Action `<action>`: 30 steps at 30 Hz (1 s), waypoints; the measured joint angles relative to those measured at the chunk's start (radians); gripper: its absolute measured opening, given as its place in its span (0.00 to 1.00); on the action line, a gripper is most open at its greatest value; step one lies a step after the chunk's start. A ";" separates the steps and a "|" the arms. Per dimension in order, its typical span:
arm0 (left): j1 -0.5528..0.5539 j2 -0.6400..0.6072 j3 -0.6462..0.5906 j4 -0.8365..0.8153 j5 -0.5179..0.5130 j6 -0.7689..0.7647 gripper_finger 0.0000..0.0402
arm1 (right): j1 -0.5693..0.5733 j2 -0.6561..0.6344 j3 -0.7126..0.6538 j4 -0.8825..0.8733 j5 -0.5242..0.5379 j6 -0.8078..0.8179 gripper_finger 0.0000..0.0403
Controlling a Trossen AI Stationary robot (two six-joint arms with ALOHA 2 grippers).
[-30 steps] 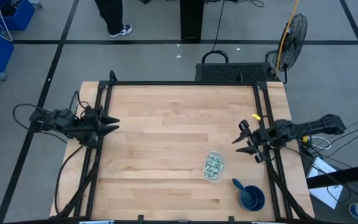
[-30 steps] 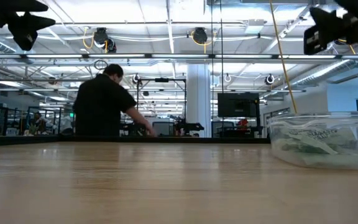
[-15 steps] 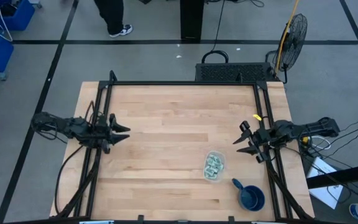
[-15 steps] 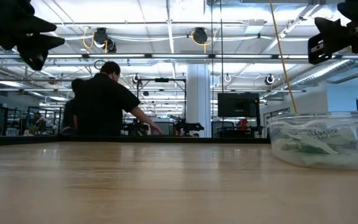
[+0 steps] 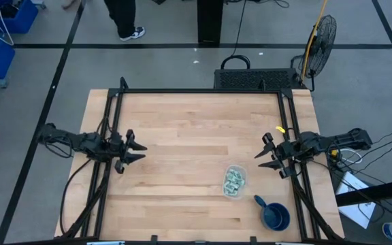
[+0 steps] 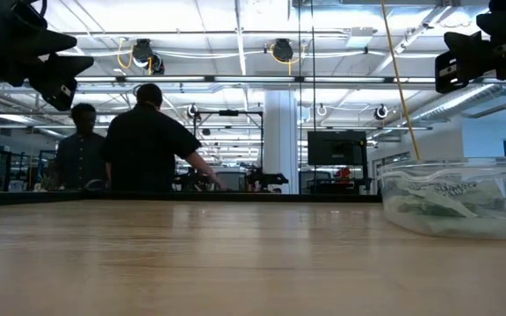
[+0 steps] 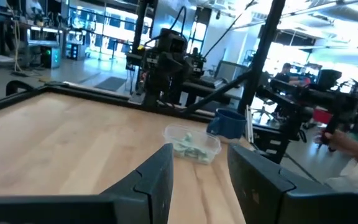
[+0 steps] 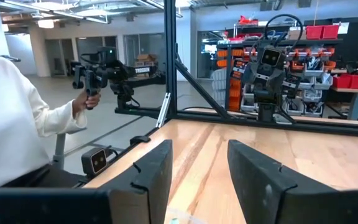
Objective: Pick and place Stevia / Truvia into bins
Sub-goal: Return to Home Position
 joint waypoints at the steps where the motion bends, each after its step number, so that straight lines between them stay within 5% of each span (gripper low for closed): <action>1: 0.002 0.000 0.000 0.001 0.000 0.009 0.39 | 0.000 0.000 0.000 0.000 0.000 0.000 0.37; 13: 0.106 0.022 0.003 -0.022 0.020 0.120 0.39 | 0.000 0.000 -0.001 -0.001 0.000 0.001 0.37; 30: 0.110 0.119 0.002 -0.020 0.016 0.143 0.39 | 0.000 0.000 -0.002 -0.001 0.001 0.001 0.37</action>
